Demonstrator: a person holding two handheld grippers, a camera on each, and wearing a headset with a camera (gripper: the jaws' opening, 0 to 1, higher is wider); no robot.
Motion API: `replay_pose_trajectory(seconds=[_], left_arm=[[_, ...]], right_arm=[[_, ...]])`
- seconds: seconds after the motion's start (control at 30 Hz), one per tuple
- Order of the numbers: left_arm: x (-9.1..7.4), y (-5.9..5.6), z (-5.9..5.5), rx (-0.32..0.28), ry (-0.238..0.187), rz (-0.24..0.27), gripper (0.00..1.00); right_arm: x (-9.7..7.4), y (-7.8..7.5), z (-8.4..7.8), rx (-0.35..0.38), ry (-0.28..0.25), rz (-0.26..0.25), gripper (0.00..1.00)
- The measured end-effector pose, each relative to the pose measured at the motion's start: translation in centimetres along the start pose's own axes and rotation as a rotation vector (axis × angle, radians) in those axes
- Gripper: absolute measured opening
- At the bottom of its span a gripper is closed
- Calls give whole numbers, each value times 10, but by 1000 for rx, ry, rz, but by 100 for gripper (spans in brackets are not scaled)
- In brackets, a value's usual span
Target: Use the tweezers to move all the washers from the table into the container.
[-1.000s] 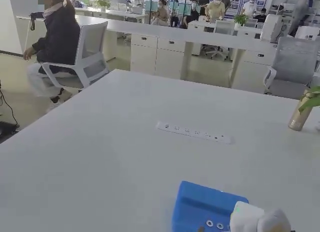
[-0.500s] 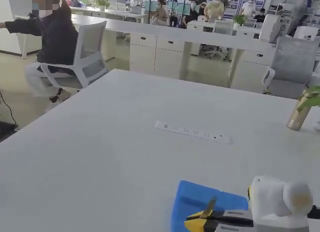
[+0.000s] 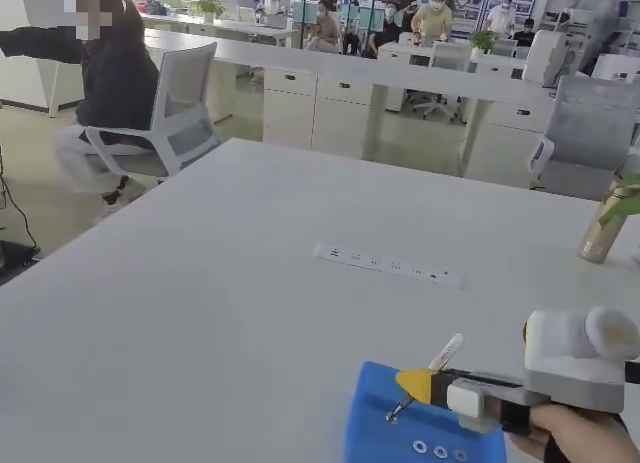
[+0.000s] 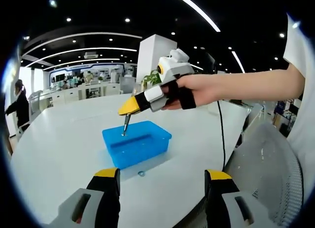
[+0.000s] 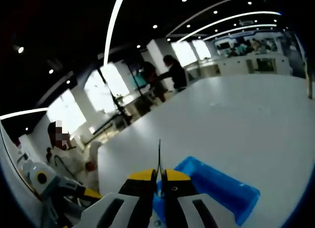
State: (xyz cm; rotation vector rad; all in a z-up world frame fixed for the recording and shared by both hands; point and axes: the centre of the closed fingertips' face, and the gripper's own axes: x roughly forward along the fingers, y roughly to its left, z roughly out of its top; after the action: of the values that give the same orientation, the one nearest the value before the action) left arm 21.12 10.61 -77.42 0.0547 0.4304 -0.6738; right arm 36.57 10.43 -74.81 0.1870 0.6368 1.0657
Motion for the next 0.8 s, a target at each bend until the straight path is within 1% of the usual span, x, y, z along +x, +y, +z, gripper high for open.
replay_pose_trajectory(seconds=[0.17, 0.27, 0.37, 0.47, 0.53, 0.67, 0.8], left_arm=[[0, 1, 0, -1, 1, 1, 70], [0, 0, -1, 0, 4, -1, 69], [0, 0, -1, 0, 5, -2, 69], [0, 1, -2, -1, 7, 1, 69], [0, 1, -2, -2, 6, 0, 69], [0, 1, -2, -2, 7, 1, 69], [1, 1, -2, -3, 9, 0, 69]], right_arm=[[9, -21, -13, 39, 47, -42, 3], [14, -33, -20, 36, 70, -73, 3], [20, -42, -25, 8, 84, -102, 3], [25, -46, -32, 7, 114, -108, 3], [28, -48, -38, -17, 143, -111, 3], [30, -49, -44, -26, 158, -117, 3], [30, -49, -45, -22, 151, -120, 3]])
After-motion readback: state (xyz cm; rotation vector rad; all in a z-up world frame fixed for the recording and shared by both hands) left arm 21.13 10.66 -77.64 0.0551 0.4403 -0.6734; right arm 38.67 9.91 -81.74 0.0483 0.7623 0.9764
